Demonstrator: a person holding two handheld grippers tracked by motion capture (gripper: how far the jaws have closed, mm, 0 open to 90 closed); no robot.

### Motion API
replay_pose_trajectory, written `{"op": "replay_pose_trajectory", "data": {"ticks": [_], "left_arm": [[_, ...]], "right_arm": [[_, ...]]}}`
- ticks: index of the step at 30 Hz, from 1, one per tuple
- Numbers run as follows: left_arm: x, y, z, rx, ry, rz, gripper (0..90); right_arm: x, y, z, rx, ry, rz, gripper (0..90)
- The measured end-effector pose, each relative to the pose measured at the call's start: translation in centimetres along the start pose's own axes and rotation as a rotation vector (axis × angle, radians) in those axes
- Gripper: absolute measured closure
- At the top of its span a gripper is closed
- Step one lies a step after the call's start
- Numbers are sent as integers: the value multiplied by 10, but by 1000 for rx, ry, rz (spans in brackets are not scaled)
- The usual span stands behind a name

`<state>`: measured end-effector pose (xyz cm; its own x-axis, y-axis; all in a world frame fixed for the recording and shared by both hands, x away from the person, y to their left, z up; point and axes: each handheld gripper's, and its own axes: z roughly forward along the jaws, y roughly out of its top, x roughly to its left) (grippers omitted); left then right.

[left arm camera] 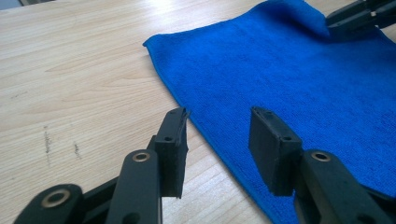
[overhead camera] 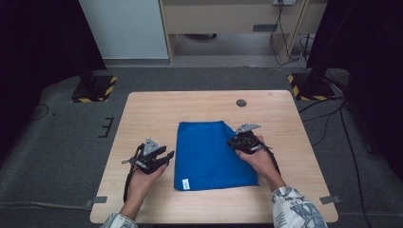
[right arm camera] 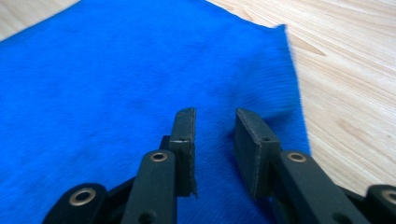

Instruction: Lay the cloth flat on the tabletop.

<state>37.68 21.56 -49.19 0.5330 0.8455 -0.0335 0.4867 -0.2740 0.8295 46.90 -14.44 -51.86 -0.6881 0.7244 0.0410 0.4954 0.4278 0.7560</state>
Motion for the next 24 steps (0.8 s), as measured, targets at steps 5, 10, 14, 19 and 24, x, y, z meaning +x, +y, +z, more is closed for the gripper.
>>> {"op": "replay_pose_trajectory", "data": {"ticks": [5,10,14,19,24], "left_arm": [[2,0,-1,-5,3,-9,566],[2,1,-2,-7,2,-6,566],[2,1,-1,-6,1,-7,566],[1,1,-1,-4,2,-9,566],[0,1,-1,-5,-1,-12,566]], "right_arm": [[0,2,-12,-16,3,-8,661],[-14,5,-25,-71,-17,56,662],[-30,5,-33,-121,-79,123,732],[-50,-2,-31,-74,-216,189,758],[-64,-5,-13,-46,-240,264,635]]}}
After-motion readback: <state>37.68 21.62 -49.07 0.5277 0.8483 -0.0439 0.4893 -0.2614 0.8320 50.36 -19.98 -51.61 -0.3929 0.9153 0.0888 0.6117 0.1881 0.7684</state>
